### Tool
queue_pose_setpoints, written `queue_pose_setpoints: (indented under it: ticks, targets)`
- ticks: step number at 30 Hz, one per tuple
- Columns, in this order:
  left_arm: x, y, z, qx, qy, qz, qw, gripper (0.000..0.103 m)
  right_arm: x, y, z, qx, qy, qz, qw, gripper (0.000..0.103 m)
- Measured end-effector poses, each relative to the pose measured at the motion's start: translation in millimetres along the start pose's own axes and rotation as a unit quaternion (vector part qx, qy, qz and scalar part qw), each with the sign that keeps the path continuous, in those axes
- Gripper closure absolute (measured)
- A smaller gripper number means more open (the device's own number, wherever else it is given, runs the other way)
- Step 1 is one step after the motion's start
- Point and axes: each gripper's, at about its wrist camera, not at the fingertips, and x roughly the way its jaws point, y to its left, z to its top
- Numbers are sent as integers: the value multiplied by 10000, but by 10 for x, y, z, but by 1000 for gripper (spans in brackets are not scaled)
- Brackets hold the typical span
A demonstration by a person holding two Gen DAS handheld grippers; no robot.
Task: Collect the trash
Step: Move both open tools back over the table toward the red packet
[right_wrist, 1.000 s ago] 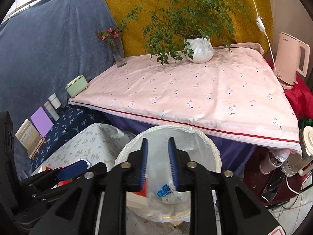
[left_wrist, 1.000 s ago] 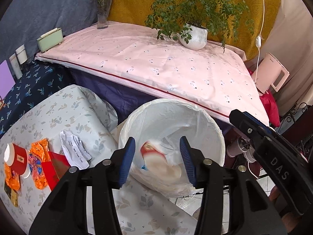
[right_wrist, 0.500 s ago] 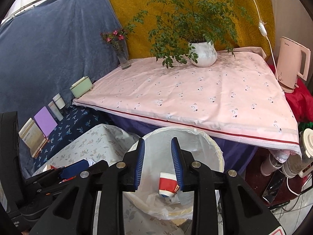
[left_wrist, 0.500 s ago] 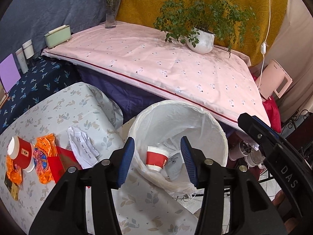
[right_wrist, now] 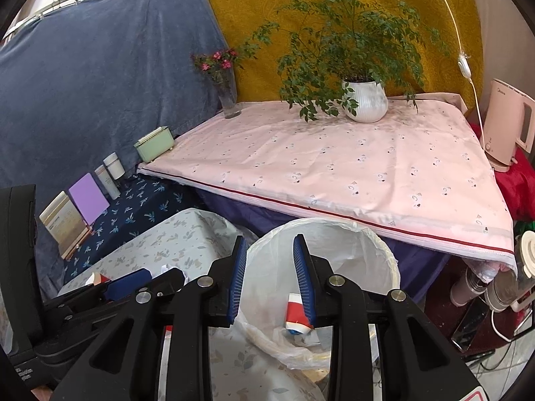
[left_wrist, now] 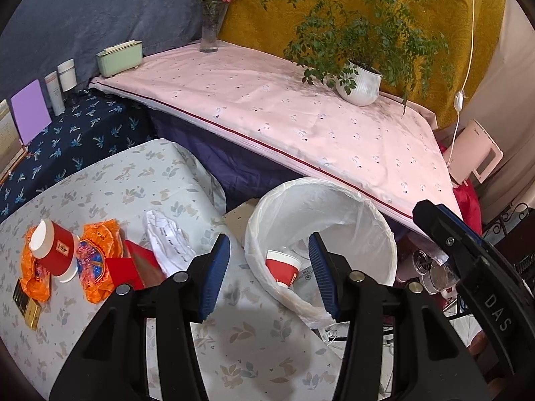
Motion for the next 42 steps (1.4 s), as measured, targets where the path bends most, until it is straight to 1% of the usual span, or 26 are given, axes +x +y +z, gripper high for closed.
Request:
queue_pose_setpoints:
  ticks: [1, 2, 4, 16, 19, 22, 27, 31, 35, 41, 42]
  targets:
    - [-22, 37, -2, -50, -12, 3, 10000, 56, -10, 20, -4, -13, -8, 5, 10000, 67]
    - [-38, 70, -6, -88, -19, 18, 10000, 55, -17, 42, -5, -30, -21, 5, 10000, 66]
    - [-79, 154, -17, -186, -56, 54, 9998, 52, -27, 103, -14, -85, -12, 36, 10000, 66]
    - [-282, 660, -142, -577, -196, 406, 9973, 49, -43, 524, -126, -382, 102, 273, 9988, 66]
    - [-333, 794, -179, -673, -219, 504, 9962, 48, -25, 634, -160, -468, 151, 337, 9982, 66]
    - [-386, 947, -213, -802, -245, 593, 9947, 44, -7, 764, -200, -549, 205, 415, 9974, 66]
    - [-468, 1186, -272, -936, -287, 781, 9921, 44, 21, 968, -273, -691, 289, 545, 9957, 66]
    - [-522, 1358, -331, -970, -305, 984, 9899, 42, 65, 1141, -351, -826, 387, 645, 9937, 66]
    - [-572, 1540, -385, -1071, -343, 1152, 9870, 35, 134, 1282, -435, -901, 515, 728, 9919, 66]
    - [-593, 1840, -458, -1221, -310, 1358, 9827, 34, 283, 1459, -574, -1003, 751, 808, 9888, 66]
    - [-588, 1875, -472, -1239, -297, 1388, 9821, 33, 318, 1486, -604, -1028, 796, 808, 9882, 66]
